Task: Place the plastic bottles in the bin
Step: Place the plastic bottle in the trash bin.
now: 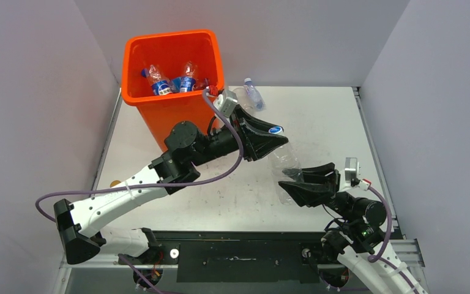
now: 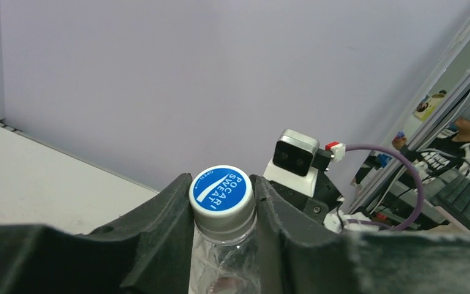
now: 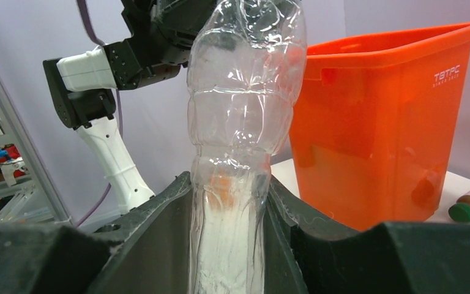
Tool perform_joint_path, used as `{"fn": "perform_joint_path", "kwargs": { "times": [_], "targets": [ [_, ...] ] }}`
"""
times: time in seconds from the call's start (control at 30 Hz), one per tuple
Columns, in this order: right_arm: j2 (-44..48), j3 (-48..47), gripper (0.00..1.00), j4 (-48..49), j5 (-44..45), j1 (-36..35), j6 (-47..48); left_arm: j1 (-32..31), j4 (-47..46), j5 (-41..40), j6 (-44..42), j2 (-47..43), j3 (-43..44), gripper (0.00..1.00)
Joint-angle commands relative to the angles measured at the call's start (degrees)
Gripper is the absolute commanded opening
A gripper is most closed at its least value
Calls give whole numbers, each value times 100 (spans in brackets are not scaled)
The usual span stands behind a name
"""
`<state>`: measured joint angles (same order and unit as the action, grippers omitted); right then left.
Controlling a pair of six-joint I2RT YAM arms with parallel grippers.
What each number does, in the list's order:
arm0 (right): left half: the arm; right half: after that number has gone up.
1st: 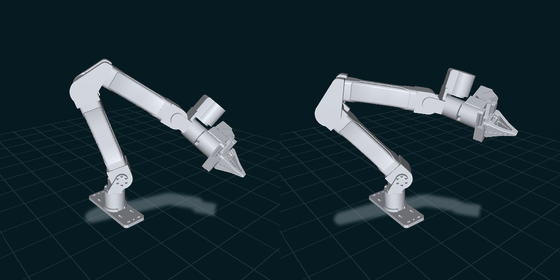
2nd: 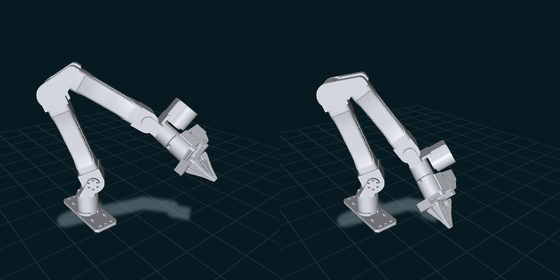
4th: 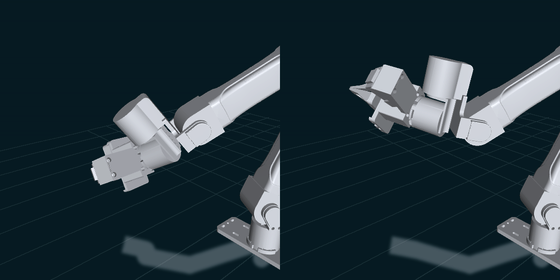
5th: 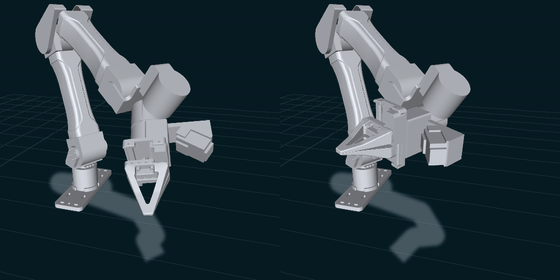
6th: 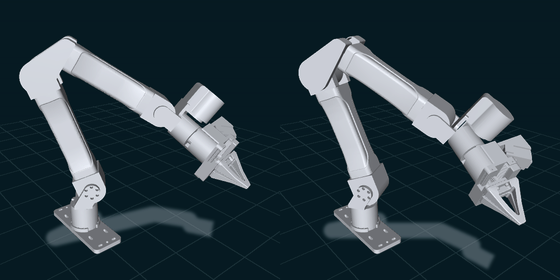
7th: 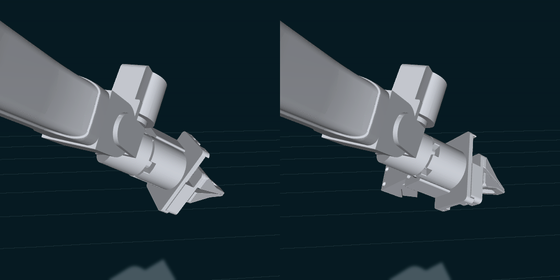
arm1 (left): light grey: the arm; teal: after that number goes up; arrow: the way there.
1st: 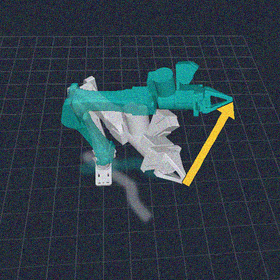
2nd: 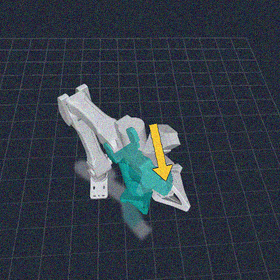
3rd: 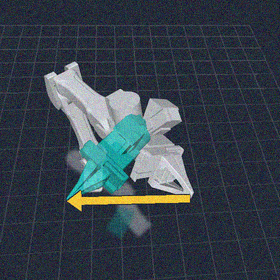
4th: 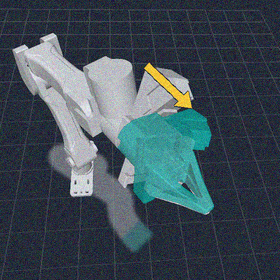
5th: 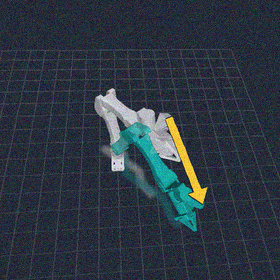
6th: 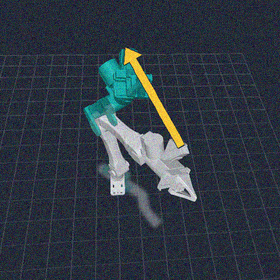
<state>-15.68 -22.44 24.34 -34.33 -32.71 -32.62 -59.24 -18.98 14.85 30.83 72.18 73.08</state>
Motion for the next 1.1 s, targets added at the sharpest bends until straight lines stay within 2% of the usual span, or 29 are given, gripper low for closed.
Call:
{"fn": "perform_joint_path", "kwargs": {
  "times": [0.0,0.03,0.07,0.17,0.2,0.37,0.53,0.63,0.8,0.93,1.07],
  "targets": [
    [-22,38,5,64,4,-30,-21,-202,-51,276,-168,65,384,14],
    [-28,22,8,41,39,-28,-40,-228,-3,262,-217,70,417,2],
    [-48,-6,23,-59,144,-26,-92,-252,69,196,-287,76,463,0],
    [-228,-215,98,-591,484,-24,-267,-441,565,-370,-786,103,739,0],
    [-342,-358,91,-849,591,-25,-307,-512,798,-610,-1089,92,867,0],
    [-973,-1303,90,-2106,719,-25,-560,-593,1506,-1990,-2399,-220,1449,0],
    [-942,-1520,90,-2165,647,-26,-696,-522,1451,-3359,-3901,-677,1869,0],
    [-889,-1131,90,-2099,1022,-29,-575,-163,1067,-4209,-4406,-826,1949,0],
    [-856,-609,90,-1763,1397,-25,-514,937,1076,-4521,-4540,-769,2373,0],
    [-1139,-644,90,-2149,1622,-23,-52,1984,1219,-4307,-3952,-288,2873,0],
    [-1248,-240,90,-1738,1489,-25,-243,2959,1023,-3823,-3293,300,3023,0]
  ]
}}
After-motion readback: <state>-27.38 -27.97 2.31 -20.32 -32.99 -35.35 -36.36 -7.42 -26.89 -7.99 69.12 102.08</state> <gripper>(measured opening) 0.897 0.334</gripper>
